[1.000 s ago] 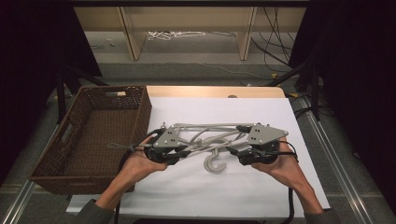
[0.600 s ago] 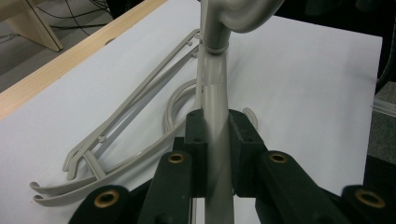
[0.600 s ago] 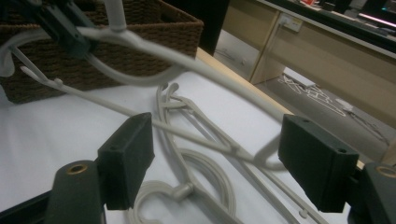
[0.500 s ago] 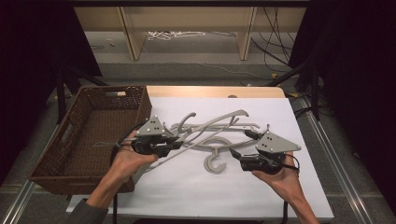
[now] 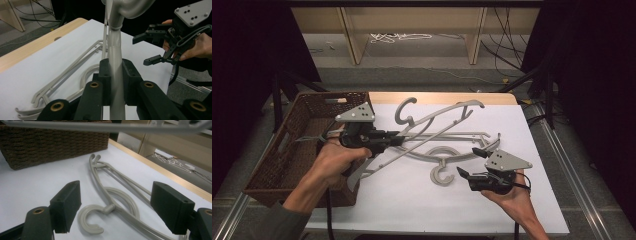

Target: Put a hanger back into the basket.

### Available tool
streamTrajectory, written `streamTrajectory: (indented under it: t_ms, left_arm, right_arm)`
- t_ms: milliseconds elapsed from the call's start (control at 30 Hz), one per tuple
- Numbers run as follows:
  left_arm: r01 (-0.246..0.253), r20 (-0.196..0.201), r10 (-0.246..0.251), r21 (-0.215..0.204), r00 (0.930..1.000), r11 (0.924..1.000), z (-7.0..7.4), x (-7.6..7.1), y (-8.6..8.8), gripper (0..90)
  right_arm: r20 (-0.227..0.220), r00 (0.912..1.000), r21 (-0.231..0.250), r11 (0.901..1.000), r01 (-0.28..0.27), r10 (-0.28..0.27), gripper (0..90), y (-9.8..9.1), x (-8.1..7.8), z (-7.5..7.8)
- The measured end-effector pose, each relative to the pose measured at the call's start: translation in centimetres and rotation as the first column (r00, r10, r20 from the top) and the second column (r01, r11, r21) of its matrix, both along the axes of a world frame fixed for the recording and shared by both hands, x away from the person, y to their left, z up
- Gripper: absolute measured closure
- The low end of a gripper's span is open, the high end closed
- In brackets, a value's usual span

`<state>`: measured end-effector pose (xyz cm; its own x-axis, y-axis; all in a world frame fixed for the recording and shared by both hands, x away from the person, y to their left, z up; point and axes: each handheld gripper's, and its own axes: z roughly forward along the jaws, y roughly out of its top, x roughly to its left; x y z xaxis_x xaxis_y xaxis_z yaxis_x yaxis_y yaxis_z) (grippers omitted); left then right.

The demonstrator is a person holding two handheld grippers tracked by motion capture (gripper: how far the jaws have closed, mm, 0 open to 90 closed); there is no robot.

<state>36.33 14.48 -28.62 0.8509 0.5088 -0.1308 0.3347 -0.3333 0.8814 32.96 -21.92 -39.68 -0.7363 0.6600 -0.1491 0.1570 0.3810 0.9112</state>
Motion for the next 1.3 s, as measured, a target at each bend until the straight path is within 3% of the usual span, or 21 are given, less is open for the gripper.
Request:
streamTrajectory:
  t_ms: [133,233,300,333,400,567,633,700,733,767,867,967,1067,1133,1233,1300]
  left_arm:
    - [-0.032,-0.005,0.032,-0.01,0.9995,0.9994,0.5,0.2,1.2,79.5]
    - [-0.068,-0.005,0.067,-0.017,0.9977,0.9976,0.5,0.5,2.9,79.5]
    - [-0.116,0.015,0.116,-0.005,0.9932,0.9933,0.6,0.9,5.1,79.5]
    - [-0.116,0.015,0.116,-0.005,0.9932,0.9933,0.6,0.9,5.1,79.5]
    - [-0.172,0.032,0.171,0.018,0.9847,0.9849,0.7,1.3,7.2,79.5]
    - [-0.246,0.049,0.244,0.038,0.9686,0.9686,0.5,1.8,10.3,79.6]
    - [-0.257,0.054,0.255,0.038,0.9654,0.9656,0.4,1.9,10.8,79.5]
    - [-0.295,0.07,0.291,0.05,0.9541,0.9542,0.1,2.1,12.4,79.5]
    - [-0.295,0.07,0.291,0.05,0.9541,0.9542,0.1,2.1,12.4,79.6]
    - [-0.316,0.086,0.31,0.064,0.9469,0.9467,-0.1,2.1,13.4,79.5]
    - [-0.333,0.096,0.325,0.081,0.9408,0.9394,-0.6,2.0,14.9,79.6]
    - [-0.363,0.108,0.353,0.094,0.9294,0.927,-1.0,1.9,16.3,79.6]
    - [-0.376,0.118,0.364,0.101,0.9239,0.9212,-1.5,1.9,17.5,79.6]
    - [-0.373,0.123,0.361,0.102,0.9245,0.9221,-1.8,1.9,18.1,79.6]
    - [-0.392,0.123,0.378,0.117,0.9174,0.9125,-2.2,2.0,18.8,79.6]
    - [-0.393,0.123,0.379,0.12,0.9173,0.9117,-2.3,2.0,19.0,79.6]
  right_arm:
    - [0.008,1.0,0.011,0.9999,0.002,-0.002,25.8,-0.1,-0.1,0.0]
    - [0.003,1.0,0.006,1.0,-0.004,0.003,25.7,-0.3,-0.2,-0.1]
    - [-0.014,0.9999,0.005,1.0,0.0,0.0,25.5,-0.4,-0.3,-0.4]
    - [-0.011,0.9999,0.008,1.0,0.005,-0.004,25.5,-0.4,-0.3,-0.6]
    - [-0.02,0.9998,-0.003,1.0,-0.001,0.001,25.5,-0.5,-0.3,-0.7]
    - [-0.033,0.9994,0.005,1.0,0.003,-0.003,24.7,-0.3,-0.3,-1.0]
    - [-0.04,0.9992,0.005,1.0,-0.002,0.002,24.2,-0.3,-0.3,-1.0]
    - [-0.041,0.9992,-0.001,1.0,-0.002,0.002,23.7,-0.3,-0.2,-1.1]
    - [-0.041,0.9992,-0.001,1.0,-0.002,0.002,23.7,-0.3,-0.2,-1.1]
    - [-0.052,0.9986,0.003,1.0,0.002,-0.002,21.2,-0.2,-0.2,-1.2]
    - [-0.058,0.9983,-0.001,1.0,0.001,-0.001,20.2,-0.2,-0.2,-1.4]
    - [-0.06,0.9982,0.004,1.0,0.007,-0.007,17.9,-0.2,-0.2,-1.4]
    - [-0.054,0.9985,0.011,0.9999,0.006,-0.006,16.7,-0.2,-0.2,-1.4]
    - [-0.057,0.9984,0.014,0.9999,0.01,-0.009,16.6,-0.2,-0.1,-1.4]
    - [-0.06,0.9982,0.014,0.9999,0.006,-0.005,16.6,-0.1,-0.1,-1.5]
    - [-0.06,0.9982,0.013,0.9999,0.009,-0.008,16.7,0.0,-0.1,-1.6]
